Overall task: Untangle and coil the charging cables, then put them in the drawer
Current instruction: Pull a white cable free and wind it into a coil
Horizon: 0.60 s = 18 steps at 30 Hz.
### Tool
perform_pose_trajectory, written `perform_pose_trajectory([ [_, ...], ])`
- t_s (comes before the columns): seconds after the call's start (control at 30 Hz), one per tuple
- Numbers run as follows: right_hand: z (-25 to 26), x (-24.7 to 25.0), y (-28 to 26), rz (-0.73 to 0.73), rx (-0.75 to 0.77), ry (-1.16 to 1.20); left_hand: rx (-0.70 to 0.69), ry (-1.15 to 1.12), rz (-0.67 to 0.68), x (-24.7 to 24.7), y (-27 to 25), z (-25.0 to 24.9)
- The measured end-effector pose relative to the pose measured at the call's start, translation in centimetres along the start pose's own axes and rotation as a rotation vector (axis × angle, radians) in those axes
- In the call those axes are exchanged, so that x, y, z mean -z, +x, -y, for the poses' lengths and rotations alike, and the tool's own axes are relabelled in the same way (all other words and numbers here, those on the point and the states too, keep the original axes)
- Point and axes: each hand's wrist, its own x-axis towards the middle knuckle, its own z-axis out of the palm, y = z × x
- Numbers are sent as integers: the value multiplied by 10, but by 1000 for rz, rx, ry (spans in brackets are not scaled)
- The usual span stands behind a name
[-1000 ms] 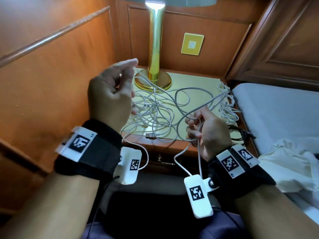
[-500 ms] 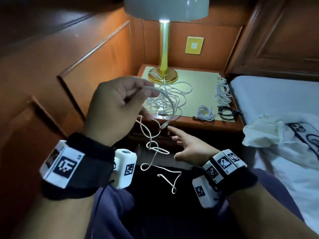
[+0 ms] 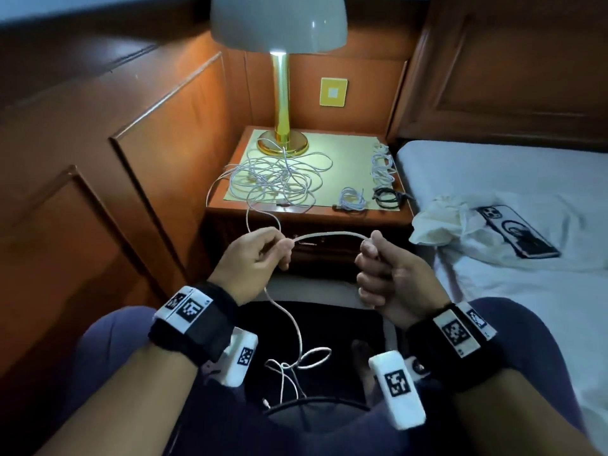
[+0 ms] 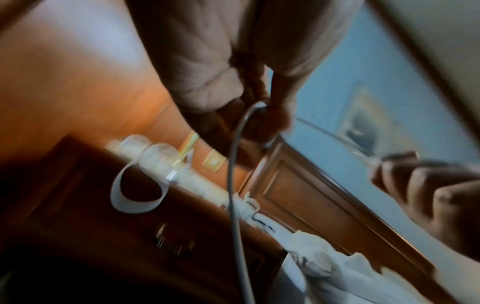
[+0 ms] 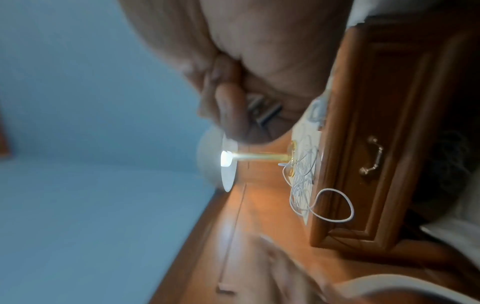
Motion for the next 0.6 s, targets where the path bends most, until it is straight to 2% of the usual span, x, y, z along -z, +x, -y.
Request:
perform_pose_trajectory([
  [0.07, 1, 15, 2, -99, 18, 226, 232, -240, 43, -13, -12, 23],
  [0.1, 1, 21, 2, -146, 38, 302, 284, -264, 53, -20, -15, 32],
  [0.17, 3, 26, 4, -225, 87, 359, 264, -141, 43, -30, -13, 42],
  [0.27, 6, 21, 9, -292, 176, 300, 230, -47, -48, -41, -7, 39],
  [0.37, 6, 22, 15, -338, 246, 281, 322, 134, -16, -47, -11, 49],
  [0.43, 12, 31, 16, -375, 304, 329, 366, 162, 0, -45, -11, 58],
  [0.5, 22, 42, 14, -381, 367, 337, 366, 145, -51, -39, -8, 59],
  [0.6, 24, 53, 14, -346, 397, 67, 297, 179, -68, -39, -10, 46],
])
